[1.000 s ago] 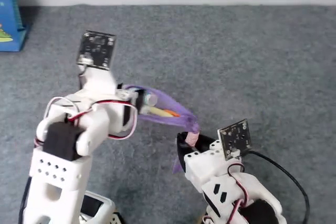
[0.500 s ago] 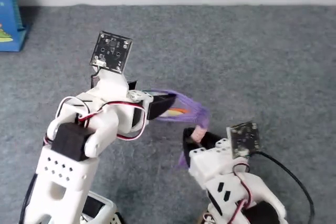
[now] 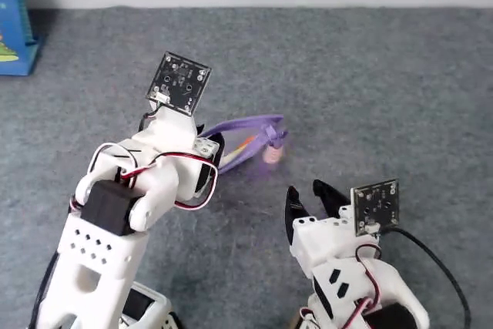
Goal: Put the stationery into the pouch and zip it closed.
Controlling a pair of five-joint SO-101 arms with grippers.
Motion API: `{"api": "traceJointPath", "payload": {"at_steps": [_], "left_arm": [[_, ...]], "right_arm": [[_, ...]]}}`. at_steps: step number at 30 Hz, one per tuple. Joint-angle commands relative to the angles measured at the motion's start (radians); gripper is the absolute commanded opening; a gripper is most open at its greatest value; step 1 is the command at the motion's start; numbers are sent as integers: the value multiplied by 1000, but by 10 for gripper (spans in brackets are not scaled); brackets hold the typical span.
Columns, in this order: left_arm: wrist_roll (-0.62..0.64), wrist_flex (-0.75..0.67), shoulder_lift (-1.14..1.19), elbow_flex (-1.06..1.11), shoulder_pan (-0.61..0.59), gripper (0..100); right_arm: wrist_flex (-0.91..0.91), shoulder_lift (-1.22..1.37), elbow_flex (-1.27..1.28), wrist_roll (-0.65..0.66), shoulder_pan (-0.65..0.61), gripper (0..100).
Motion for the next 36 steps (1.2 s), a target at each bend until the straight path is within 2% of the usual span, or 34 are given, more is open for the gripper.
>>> {"api": "traceJointPath", "payload": {"at_steps": [1, 8, 17, 29, 34, 36], "left_arm": [[-8, 2, -14, -10, 3, 72], [-8, 17, -14, -10, 3, 72], [-8, 15, -14, -8, 3, 72], [-9, 8, -14, 48, 3, 73], [-9, 8, -14, 48, 3, 73], [-9, 8, -14, 48, 3, 73]], "right_arm": [[-93, 4, -35, 12, 4, 124], [-171, 4, 55, 61, 2, 226], [-314, 21, 74, 71, -94, 183], [-532, 340, 71, 69, -47, 180], [-542, 372, 77, 69, -16, 176], [-542, 372, 75, 69, -16, 136]]}}
